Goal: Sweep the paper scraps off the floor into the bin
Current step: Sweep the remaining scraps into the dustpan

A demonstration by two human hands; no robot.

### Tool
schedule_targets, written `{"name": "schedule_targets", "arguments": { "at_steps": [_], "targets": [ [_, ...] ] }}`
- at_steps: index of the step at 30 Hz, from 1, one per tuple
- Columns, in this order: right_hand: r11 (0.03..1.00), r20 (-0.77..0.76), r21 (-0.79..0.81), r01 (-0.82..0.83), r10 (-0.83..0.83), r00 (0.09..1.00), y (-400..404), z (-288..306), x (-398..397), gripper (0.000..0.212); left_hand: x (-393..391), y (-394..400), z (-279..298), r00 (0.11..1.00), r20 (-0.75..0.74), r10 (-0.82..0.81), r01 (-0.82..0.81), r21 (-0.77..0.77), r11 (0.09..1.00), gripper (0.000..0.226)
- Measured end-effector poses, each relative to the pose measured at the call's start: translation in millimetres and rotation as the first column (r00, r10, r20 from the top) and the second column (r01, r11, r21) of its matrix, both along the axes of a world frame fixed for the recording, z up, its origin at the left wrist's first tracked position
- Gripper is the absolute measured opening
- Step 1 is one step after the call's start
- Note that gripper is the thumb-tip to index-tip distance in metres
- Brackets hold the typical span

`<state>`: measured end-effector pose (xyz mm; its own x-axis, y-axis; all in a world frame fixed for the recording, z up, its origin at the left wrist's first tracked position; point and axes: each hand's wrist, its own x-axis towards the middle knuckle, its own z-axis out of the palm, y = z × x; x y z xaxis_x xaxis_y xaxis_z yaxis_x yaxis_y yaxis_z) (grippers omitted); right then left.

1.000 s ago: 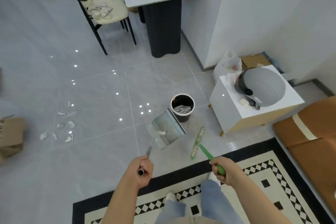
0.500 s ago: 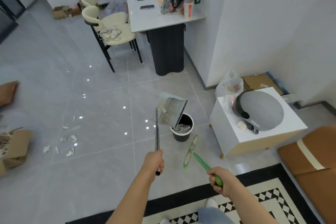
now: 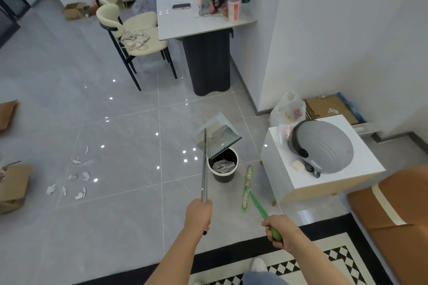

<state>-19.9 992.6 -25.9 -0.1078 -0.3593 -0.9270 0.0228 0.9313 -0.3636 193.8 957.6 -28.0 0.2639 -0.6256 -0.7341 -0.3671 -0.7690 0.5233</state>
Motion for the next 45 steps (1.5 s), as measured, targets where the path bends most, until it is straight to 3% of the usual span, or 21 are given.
{"name": "schedule_targets", "arguments": {
  "at_steps": [9, 17, 20, 23, 26, 29, 32, 34, 36, 40, 42, 45],
  "targets": [
    [0.999, 0.052, 0.0, -0.041, 0.041, 0.998, -9, -7, -17, 0.004, -8, -1, -18, 0.996, 0.053, -0.072, 0.068, 0.087, 0.994, 0.019],
    [0.997, 0.055, 0.017, -0.08, 0.079, 0.995, -12, -13, -37, 0.004, -23, -5, -18, 0.999, 0.007, 0.034, -0.034, 0.081, 0.996, 0.02],
    [0.995, 0.04, 0.024, -0.092, 0.091, 0.995, -14, -16, -38, 0.016, -25, -6, -8, 0.997, -0.012, 0.079, -0.078, 0.051, 0.996, 0.024],
    [0.996, 0.037, 0.028, -0.091, 0.089, 0.995, -17, -17, -34, 0.021, -25, -8, 8, 0.982, -0.063, 0.178, -0.176, 0.043, 0.984, 0.023],
    [0.994, 0.04, 0.036, -0.106, 0.104, 0.994, -21, -17, -22, 0.012, -15, -11, 23, 0.926, -0.175, 0.334, -0.328, 0.063, 0.943, 0.022],
    [0.992, 0.08, 0.051, -0.113, 0.109, 0.991, -24, -15, -6, 0.007, 5, -13, 39, 0.805, -0.355, 0.474, -0.475, 0.091, 0.875, 0.027],
    [0.986, 0.102, 0.059, -0.156, 0.149, 0.983, -28, -10, 14, 0.007, 34, -11, 57, 0.607, -0.527, 0.595, -0.601, 0.184, 0.777, 0.035],
    [0.976, 0.102, 0.065, -0.206, 0.199, 0.975, -31, -6, 35, 0.006, 64, -6, 65, 0.413, -0.647, 0.641, -0.651, 0.283, 0.704, 0.038],
    [0.968, 0.098, 0.07, -0.242, 0.235, 0.967, -34, -3, 53, 0.007, 94, 0, 69, 0.163, -0.729, 0.665, -0.679, 0.406, 0.611, 0.037],
    [0.953, 0.106, 0.069, -0.296, 0.288, 0.952, -41, 2, 114, 0.009, 177, 20, 62, -0.327, -0.735, 0.593, -0.671, 0.623, 0.402, 0.031],
    [0.944, 0.091, 0.056, -0.325, 0.32, 0.943, -43, 6, 147, 0.013, 215, 33, 56, -0.456, -0.694, 0.557, -0.65, 0.688, 0.324, 0.037],
    [0.922, 0.049, 0.036, -0.385, 0.383, 0.922, -47, 10, 199, 0.014, 261, 50, 50, -0.543, -0.642, 0.542, -0.632, 0.737, 0.239, 0.037]
  ]
}}
